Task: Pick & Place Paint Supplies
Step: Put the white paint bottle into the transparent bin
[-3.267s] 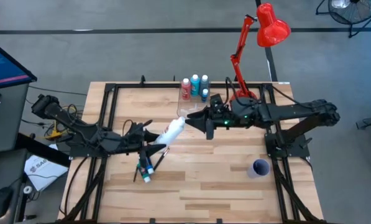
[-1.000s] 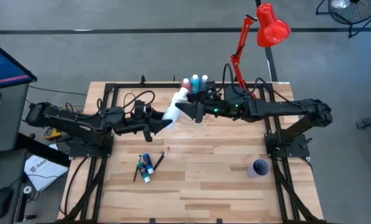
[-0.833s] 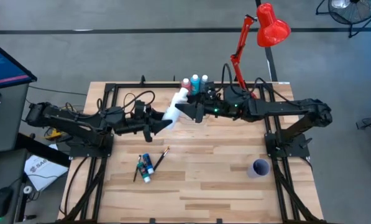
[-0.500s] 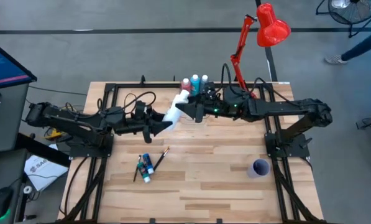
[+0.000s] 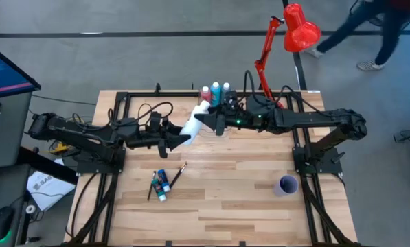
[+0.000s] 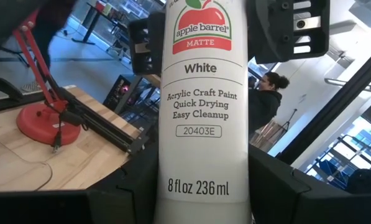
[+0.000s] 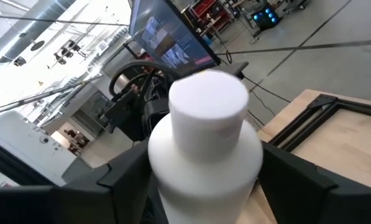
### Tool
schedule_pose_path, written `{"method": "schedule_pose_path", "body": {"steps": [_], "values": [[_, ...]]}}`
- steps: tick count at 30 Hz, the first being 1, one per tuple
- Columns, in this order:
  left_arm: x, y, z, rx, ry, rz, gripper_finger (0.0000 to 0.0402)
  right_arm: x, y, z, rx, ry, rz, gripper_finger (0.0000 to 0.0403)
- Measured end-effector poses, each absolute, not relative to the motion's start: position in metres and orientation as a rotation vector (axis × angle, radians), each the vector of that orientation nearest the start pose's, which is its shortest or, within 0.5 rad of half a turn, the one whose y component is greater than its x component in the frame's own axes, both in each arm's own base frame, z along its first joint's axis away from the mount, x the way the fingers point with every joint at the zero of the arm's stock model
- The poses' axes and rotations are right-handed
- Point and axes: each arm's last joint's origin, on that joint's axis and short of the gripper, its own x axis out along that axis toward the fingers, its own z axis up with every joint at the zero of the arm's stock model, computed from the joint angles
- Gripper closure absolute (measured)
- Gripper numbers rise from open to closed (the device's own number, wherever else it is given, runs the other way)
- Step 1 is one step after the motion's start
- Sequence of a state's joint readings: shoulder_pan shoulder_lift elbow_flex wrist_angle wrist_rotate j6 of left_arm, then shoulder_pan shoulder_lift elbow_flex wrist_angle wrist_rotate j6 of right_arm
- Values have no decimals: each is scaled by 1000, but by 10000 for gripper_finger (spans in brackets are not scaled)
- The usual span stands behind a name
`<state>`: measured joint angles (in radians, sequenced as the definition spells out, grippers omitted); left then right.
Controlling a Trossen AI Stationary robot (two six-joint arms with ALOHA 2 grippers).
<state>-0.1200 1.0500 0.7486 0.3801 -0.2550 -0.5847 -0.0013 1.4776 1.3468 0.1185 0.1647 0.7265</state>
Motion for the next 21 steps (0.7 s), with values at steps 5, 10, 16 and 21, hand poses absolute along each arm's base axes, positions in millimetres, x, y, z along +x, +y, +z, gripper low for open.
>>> {"method": "schedule_pose_path", "body": {"steps": [5, 10, 16, 21], "values": [[235, -21, 324, -600, -110, 104, 217, 342, -5, 392, 730, -38, -161, 195], [235, -21, 324, -600, -108, 92, 217, 342, -5, 392, 723, -38, -164, 220], [235, -23, 323, -592, -76, 25, 204, 342, -2, 392, 711, -29, -156, 219], [233, -26, 316, -652, 61, -62, 160, 344, -1, 388, 708, -1, -140, 212]]}}
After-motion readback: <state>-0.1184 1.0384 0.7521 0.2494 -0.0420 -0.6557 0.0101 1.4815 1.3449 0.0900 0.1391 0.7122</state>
